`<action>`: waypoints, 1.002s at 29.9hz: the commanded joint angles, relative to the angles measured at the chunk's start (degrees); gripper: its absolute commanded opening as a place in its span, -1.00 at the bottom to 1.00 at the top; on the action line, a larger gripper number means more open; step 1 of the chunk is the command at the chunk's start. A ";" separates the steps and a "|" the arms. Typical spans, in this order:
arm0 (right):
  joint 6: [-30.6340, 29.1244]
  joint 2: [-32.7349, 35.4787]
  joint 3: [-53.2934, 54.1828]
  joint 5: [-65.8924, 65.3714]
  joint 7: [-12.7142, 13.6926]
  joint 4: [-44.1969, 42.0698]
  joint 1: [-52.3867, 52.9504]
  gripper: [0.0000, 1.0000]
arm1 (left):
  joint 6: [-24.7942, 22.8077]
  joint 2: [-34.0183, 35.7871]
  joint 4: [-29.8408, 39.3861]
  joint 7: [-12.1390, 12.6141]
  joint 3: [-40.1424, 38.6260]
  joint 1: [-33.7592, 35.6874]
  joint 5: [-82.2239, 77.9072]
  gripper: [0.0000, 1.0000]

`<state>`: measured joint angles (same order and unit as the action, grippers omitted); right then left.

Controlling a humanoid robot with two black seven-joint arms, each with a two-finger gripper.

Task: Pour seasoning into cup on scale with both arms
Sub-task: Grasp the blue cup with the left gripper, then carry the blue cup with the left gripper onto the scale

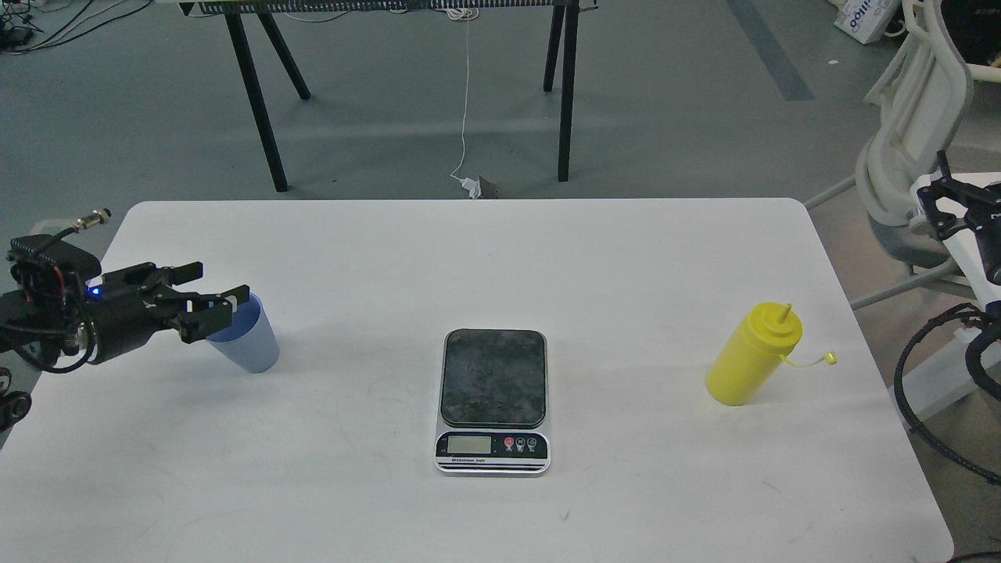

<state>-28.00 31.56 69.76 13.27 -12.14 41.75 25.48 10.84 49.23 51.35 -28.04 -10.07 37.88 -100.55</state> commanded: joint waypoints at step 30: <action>0.00 1.84 1.78 0.00 0.01 -0.09 -1.40 0.99 | -16.80 1.49 17.08 0.04 1.90 19.23 5.81 -0.92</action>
<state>-28.00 32.84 70.93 13.27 -12.13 41.60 24.39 -0.97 49.36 58.92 -27.99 -8.22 52.13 -95.03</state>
